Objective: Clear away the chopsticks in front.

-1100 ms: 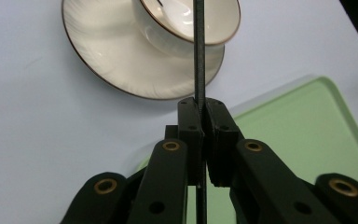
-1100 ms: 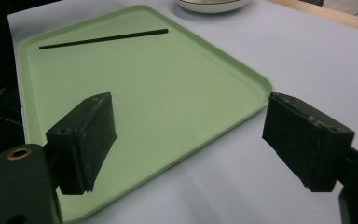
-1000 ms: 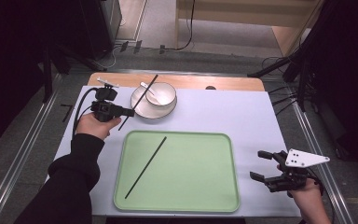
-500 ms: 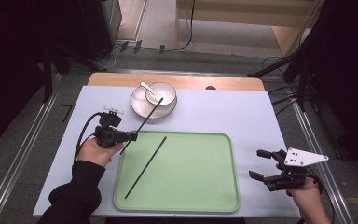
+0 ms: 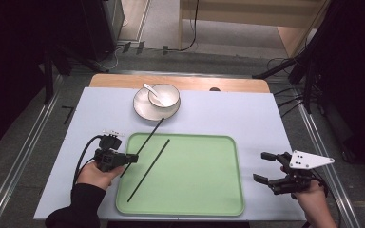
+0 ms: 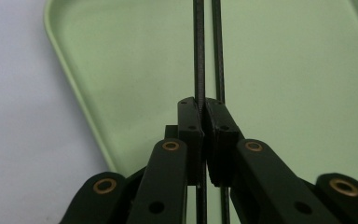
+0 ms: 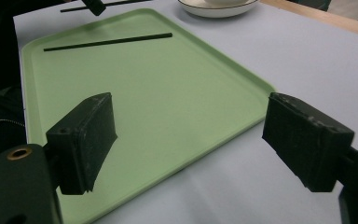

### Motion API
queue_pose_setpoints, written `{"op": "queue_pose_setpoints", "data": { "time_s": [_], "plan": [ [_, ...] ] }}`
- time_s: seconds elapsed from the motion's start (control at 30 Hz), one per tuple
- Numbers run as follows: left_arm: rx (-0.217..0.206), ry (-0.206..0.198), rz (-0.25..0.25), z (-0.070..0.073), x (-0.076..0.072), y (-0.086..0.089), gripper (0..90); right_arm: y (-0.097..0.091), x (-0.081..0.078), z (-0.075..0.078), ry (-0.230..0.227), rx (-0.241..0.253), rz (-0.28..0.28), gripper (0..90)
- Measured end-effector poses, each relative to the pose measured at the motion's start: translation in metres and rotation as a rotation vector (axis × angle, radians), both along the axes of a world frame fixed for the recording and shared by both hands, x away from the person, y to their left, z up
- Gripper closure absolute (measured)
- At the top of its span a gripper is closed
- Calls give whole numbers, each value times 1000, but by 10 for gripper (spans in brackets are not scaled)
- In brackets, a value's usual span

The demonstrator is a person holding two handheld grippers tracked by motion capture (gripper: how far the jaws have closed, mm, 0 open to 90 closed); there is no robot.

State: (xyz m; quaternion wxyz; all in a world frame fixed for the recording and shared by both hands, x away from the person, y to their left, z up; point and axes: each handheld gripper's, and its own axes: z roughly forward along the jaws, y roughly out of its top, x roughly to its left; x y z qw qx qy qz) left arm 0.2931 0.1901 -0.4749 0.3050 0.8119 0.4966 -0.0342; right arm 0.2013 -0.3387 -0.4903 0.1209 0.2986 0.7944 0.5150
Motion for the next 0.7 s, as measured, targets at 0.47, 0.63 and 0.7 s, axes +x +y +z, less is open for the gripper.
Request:
{"op": "queue_pose_setpoints", "data": {
  "time_s": [0.47,0.63,0.7],
  "plan": [
    [-6,53,9,-9,-32,8,858,1,0,1,-2,-2,0,176],
    [9,83,1,-14,-32,7,857,1,0,1,-2,-2,2,176],
    [19,98,7,-17,-31,7,858,1,0,1,-2,-2,1,176]
  ]
}}
